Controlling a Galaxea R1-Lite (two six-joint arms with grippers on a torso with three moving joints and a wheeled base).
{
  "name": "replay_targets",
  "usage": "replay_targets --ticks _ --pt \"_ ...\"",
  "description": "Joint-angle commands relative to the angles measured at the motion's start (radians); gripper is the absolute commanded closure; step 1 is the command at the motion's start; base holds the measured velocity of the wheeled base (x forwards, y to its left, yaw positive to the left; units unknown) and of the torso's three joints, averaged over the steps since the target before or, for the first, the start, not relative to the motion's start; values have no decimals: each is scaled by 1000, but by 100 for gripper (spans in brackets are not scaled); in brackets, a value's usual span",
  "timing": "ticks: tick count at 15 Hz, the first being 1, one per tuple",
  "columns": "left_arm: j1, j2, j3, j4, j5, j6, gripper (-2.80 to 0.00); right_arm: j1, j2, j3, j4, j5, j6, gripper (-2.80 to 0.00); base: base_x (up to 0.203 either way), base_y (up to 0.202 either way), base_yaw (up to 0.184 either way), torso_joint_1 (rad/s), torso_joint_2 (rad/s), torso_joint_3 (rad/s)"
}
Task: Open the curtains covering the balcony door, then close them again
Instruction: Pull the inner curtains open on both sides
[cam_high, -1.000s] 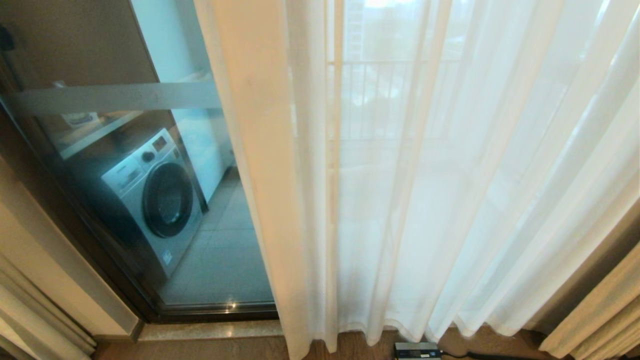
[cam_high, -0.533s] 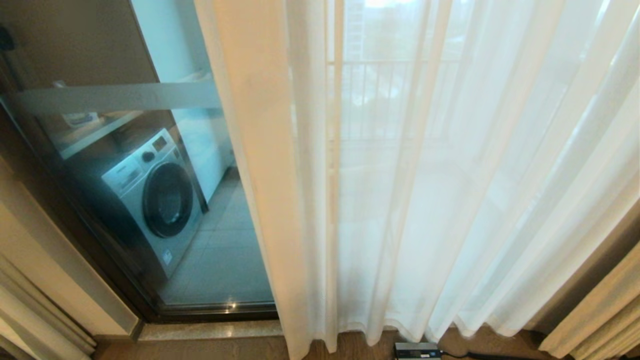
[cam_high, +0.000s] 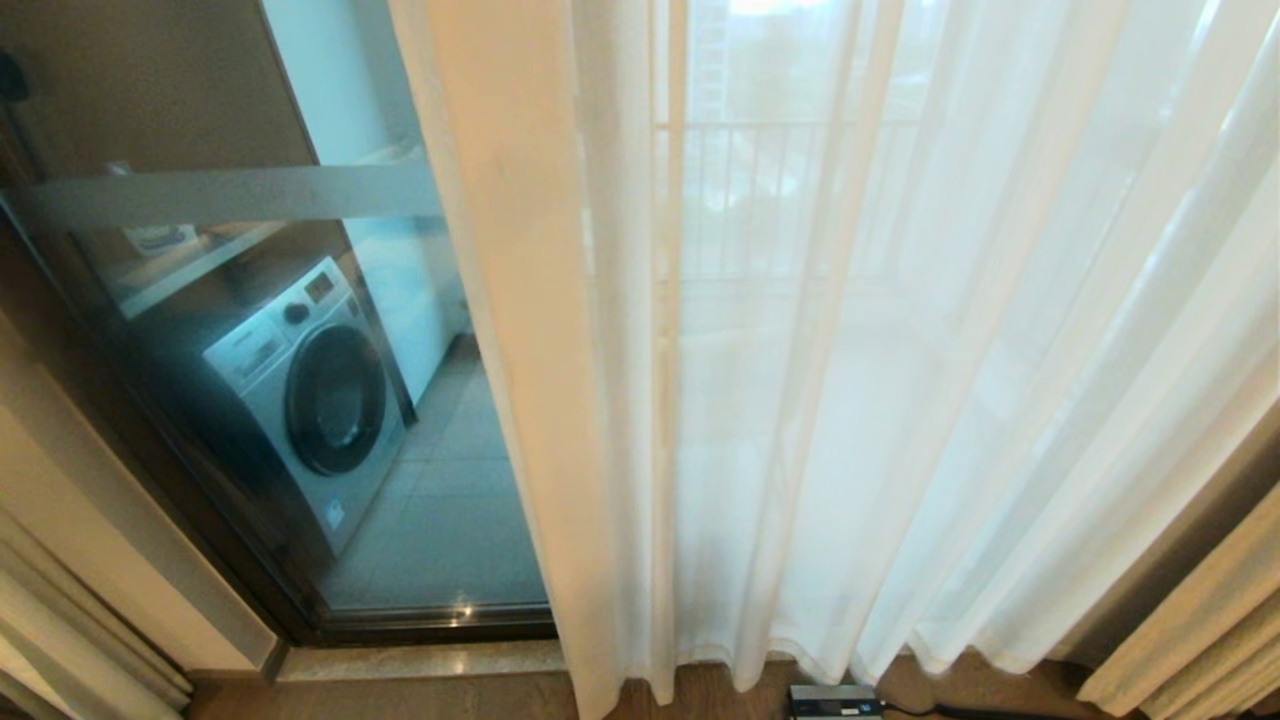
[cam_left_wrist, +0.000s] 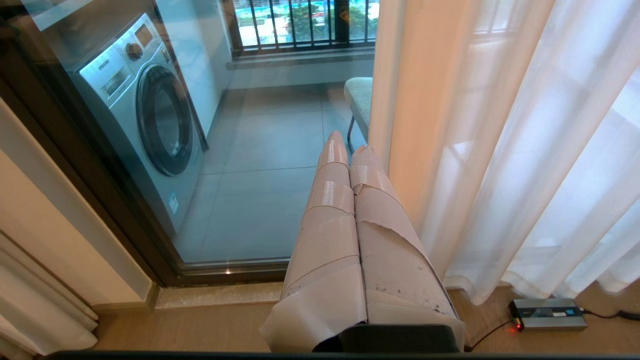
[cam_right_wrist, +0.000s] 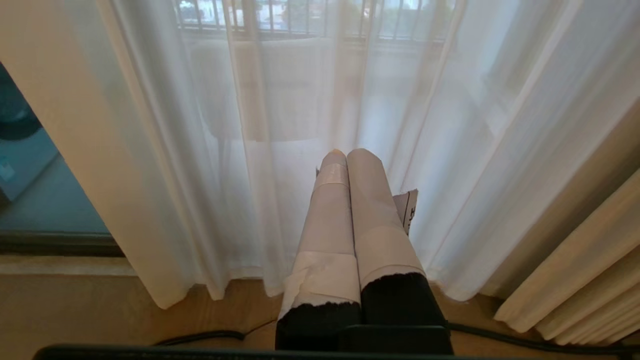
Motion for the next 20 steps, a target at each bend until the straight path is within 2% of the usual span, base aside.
replay_targets --ticks 1,4,6,7,10,12,15,20 --pt "0 0 0 -1 0 0 0 0 0 0 -5 13 -31 0 0 0 0 0 0 0" --pt "0 0 0 -1 0 0 0 0 0 -4 -9 46 -137 0 0 0 0 0 0 0" --pt "0 0 0 -1 0 0 0 0 0 -6 -6 48 -174 0 0 0 0 0 0 0" --pt "0 0 0 -1 0 0 0 0 0 -29 1 56 -177 0 0 0 0 0 0 0" --pt "0 0 0 -1 0 0 0 0 49 -146 72 168 -180 0 0 0 0 0 0 0" --pt "0 0 0 -1 0 0 0 6 162 -207 66 212 -176 0 0 0 0 0 0 0" --pt "0 0 0 1 0 0 0 89 395 -310 -17 249 -158 0 0 0 0 0 0 0" --pt "0 0 0 1 1 -5 0 335 813 -520 -235 262 -152 0 0 0 0 0 0 0"
